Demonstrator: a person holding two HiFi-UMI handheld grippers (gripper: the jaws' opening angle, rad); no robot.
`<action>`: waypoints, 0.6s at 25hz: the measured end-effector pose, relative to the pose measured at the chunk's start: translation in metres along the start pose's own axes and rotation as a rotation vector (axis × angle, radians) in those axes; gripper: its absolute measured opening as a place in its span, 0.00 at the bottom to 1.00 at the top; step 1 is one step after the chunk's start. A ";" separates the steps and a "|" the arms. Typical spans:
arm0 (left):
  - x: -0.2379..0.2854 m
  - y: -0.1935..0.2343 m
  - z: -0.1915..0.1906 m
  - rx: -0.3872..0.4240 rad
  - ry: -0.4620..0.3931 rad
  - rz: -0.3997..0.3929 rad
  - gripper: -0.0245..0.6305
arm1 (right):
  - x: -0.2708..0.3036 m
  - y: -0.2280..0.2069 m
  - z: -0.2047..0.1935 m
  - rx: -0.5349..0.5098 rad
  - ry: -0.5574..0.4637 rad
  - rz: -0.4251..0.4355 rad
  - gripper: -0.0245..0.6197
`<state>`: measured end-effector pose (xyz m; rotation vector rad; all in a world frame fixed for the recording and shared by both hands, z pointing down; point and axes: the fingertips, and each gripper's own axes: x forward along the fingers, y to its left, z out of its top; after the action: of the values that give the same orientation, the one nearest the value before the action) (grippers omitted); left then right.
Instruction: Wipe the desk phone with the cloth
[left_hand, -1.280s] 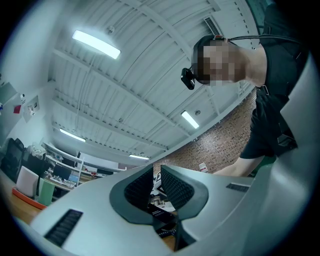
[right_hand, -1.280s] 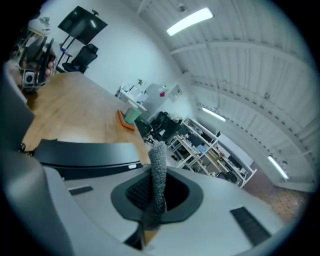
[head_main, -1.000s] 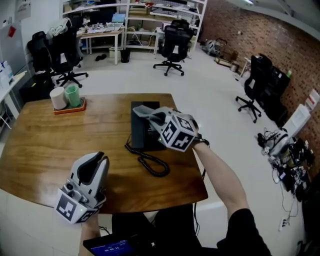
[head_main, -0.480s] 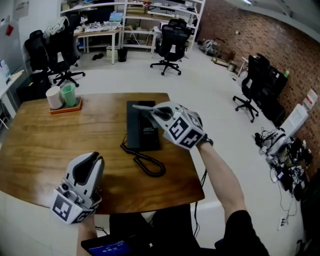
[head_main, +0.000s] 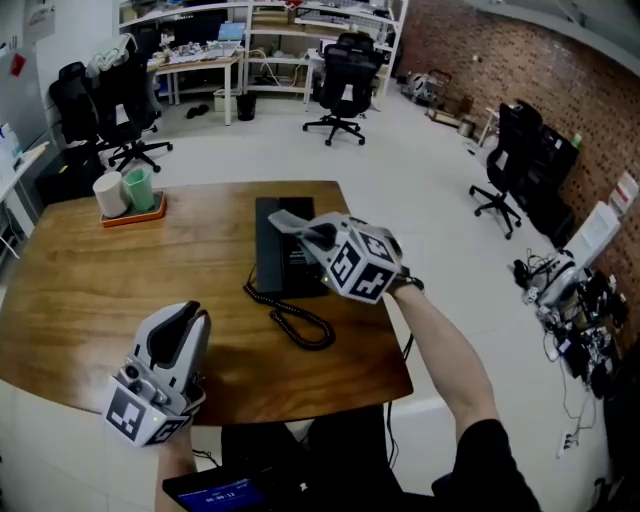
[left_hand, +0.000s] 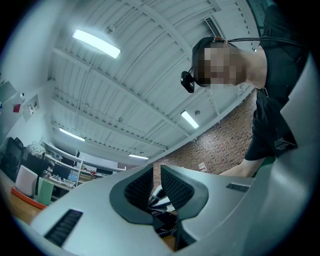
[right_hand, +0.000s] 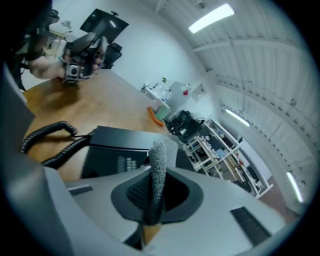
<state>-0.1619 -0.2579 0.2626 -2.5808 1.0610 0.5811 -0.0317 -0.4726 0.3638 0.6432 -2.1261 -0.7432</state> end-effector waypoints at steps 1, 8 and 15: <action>0.000 -0.001 0.000 -0.007 0.001 -0.004 0.09 | -0.009 0.019 0.001 -0.038 -0.004 0.041 0.08; -0.005 0.000 -0.009 -0.039 0.011 -0.013 0.09 | -0.052 0.095 0.007 -0.181 -0.044 0.280 0.08; -0.005 0.004 -0.013 -0.042 0.018 -0.008 0.09 | 0.004 -0.089 -0.007 0.232 -0.059 -0.272 0.08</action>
<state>-0.1650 -0.2624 0.2758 -2.6303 1.0548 0.5855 -0.0108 -0.5398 0.3088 1.0626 -2.2237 -0.6701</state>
